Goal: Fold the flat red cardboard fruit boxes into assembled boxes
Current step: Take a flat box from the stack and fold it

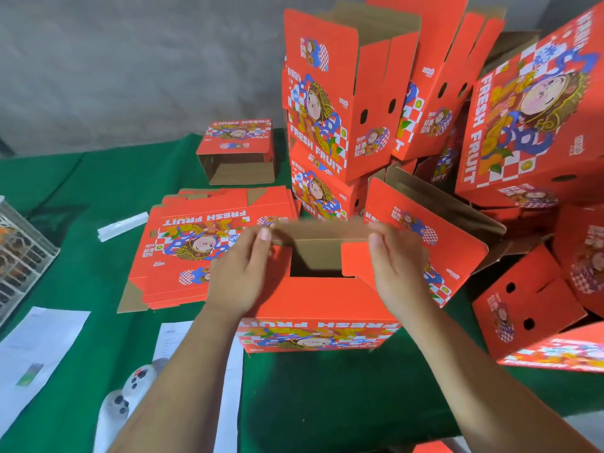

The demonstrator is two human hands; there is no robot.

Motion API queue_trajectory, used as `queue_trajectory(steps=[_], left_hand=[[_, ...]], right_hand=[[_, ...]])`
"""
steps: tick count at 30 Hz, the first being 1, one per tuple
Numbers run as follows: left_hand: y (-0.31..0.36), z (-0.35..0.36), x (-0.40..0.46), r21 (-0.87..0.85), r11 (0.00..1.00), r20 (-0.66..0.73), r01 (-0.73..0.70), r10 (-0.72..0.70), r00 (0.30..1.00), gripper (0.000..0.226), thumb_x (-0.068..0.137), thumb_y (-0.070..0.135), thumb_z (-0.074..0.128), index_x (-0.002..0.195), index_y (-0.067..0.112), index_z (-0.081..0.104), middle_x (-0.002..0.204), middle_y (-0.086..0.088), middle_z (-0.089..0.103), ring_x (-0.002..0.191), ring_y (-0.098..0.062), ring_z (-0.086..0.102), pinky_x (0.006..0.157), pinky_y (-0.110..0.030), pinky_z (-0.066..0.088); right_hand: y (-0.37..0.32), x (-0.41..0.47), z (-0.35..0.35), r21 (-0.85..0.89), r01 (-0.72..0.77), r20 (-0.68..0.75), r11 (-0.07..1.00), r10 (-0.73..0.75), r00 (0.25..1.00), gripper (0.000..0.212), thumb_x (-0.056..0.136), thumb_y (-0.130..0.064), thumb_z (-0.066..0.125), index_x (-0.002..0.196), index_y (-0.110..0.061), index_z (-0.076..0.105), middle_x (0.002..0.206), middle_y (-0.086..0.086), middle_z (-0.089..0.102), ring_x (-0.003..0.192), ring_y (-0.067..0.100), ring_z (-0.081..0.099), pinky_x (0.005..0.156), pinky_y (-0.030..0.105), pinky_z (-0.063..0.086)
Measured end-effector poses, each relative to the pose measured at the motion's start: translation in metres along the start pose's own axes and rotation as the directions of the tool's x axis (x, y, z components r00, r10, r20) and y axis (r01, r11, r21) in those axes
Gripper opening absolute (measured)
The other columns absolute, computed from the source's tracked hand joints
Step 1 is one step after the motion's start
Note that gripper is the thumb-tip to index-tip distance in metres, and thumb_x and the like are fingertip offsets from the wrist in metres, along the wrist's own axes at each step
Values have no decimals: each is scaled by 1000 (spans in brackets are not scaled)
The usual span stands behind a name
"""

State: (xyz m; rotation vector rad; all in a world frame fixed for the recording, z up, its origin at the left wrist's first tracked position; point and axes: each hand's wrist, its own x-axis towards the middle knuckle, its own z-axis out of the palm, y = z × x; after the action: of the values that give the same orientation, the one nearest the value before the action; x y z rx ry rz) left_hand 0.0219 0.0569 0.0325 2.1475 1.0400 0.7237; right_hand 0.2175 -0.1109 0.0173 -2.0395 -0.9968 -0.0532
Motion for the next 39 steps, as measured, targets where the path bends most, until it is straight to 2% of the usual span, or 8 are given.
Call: queue_trajectory(steps=[3,10,14,20,23,28,36,39], left_hand=[[-1,3,0,52,998,-41,-22,24,999,68,86,86,39,91,23,64,81,8,67,88,-27,63,88,-50,50],[-8,18,-19,345,923,-105,172,-144,984,96,59,95,60,143,55,36,113,3,21,113,-26,27,103,-51,26],[0,20,-18,478,855,4,200,-230,973,91,68,86,64,142,37,45,137,-7,33,127,-38,44,103,-56,40],[-6,9,-11,-31,981,154,190,-183,971,67,90,49,76,145,27,45,125,-1,54,110,-21,59,98,-30,48],[-7,-3,-17,-622,580,288,526,-455,843,37,102,37,64,135,24,56,101,0,77,90,-13,72,76,-21,56],[15,-2,-34,-643,635,161,429,-435,886,36,104,52,52,95,18,56,63,22,63,47,11,53,47,-7,42],[35,9,-39,-908,419,-71,21,-202,977,51,80,-1,54,121,28,49,122,1,74,111,-13,71,81,-18,55],[20,-1,-30,-868,259,326,423,-344,880,57,67,24,74,123,33,70,112,0,77,86,-15,77,69,-30,61]], right_hand=[[10,-4,3,82,-125,36,989,122,992,41,92,-65,49,88,-25,57,106,6,51,120,30,44,102,42,33],[27,-10,1,53,-186,268,981,165,949,103,57,-70,81,147,-50,34,157,-5,15,153,18,17,119,39,29],[20,-15,9,-252,-135,237,958,196,952,86,68,-65,85,137,-40,38,141,-5,27,125,34,55,87,47,50],[20,-11,7,-119,-197,249,973,221,943,76,79,-63,78,139,-31,44,138,0,36,124,21,51,97,39,45],[10,-2,-2,280,-475,243,834,417,876,47,95,-52,69,134,-29,56,139,4,55,122,18,55,101,34,42],[10,-7,-36,553,-796,589,246,560,582,31,81,-63,77,100,-39,83,100,5,81,86,26,79,77,50,64],[45,-13,-82,598,-801,729,-3,418,542,49,63,-45,82,99,-12,84,98,11,80,75,24,78,65,40,64],[44,-25,-70,592,-804,702,57,454,549,53,61,-34,79,108,-12,77,94,11,80,68,22,76,57,34,62]])
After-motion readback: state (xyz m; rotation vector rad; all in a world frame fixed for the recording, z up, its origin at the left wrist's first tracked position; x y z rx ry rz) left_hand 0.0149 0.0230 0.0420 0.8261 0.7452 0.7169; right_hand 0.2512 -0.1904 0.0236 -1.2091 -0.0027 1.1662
